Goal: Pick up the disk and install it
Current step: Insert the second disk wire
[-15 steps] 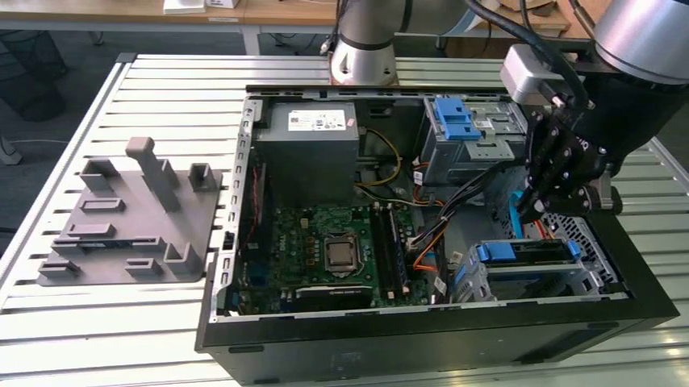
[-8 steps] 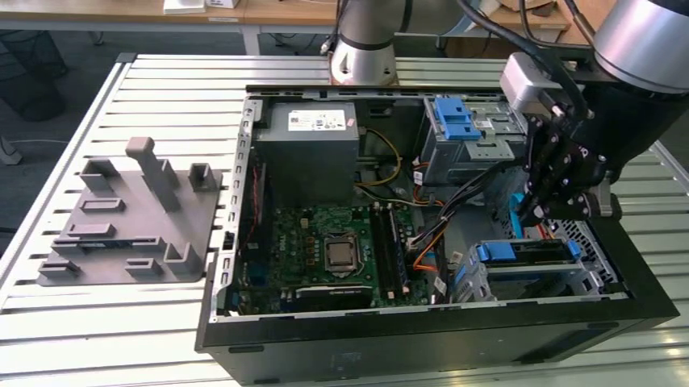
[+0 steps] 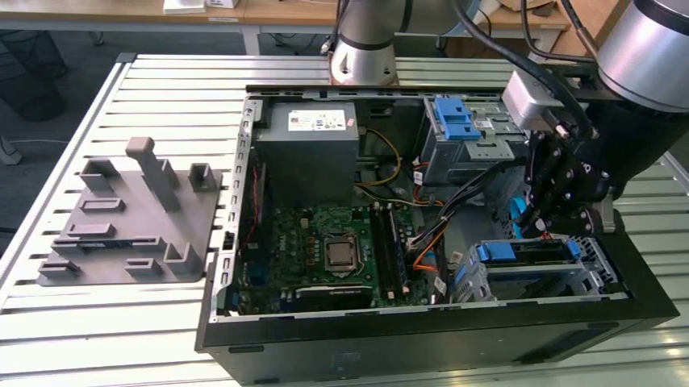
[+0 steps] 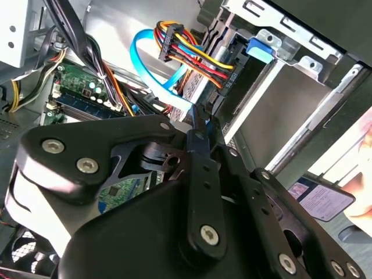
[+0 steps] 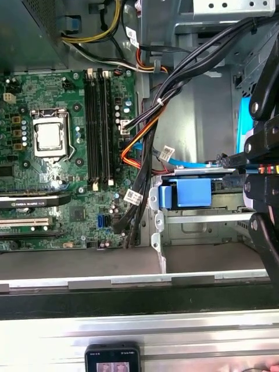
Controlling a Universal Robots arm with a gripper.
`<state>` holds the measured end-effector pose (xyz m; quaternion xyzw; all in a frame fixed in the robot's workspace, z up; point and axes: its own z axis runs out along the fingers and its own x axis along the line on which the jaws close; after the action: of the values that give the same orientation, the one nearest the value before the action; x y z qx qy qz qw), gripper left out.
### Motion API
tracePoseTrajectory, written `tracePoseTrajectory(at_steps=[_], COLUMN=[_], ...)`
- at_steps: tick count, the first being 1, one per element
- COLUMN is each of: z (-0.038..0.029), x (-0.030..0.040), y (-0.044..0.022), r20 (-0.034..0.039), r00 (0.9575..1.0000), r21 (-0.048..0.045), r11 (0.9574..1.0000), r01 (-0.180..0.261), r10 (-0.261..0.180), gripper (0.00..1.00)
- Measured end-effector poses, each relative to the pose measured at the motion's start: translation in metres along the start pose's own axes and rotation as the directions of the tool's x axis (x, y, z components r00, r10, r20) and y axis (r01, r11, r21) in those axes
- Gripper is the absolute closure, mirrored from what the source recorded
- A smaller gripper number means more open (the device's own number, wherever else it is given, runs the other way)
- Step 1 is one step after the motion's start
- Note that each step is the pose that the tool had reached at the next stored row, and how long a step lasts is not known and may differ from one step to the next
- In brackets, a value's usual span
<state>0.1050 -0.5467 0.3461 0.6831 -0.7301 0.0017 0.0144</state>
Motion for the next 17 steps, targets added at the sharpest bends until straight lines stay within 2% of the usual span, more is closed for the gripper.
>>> tracePoseTrajectory(at_steps=[5,13,17], z=[0.0003,0.0076,0.0084], x=[0.0000,0.0048,0.0046], y=[-0.0007,-0.0024,-0.0047], r20=[-0.0001,0.0001,-0.0003], r00=[1.0000,1.0000,1.0000], r21=[0.0000,-0.0001,-0.0002], r11=[1.0000,1.0000,1.0000], r01=[0.000,-0.002,-0.004], r10=[0.000,0.002,0.004], gripper=[0.84,0.84,0.84])
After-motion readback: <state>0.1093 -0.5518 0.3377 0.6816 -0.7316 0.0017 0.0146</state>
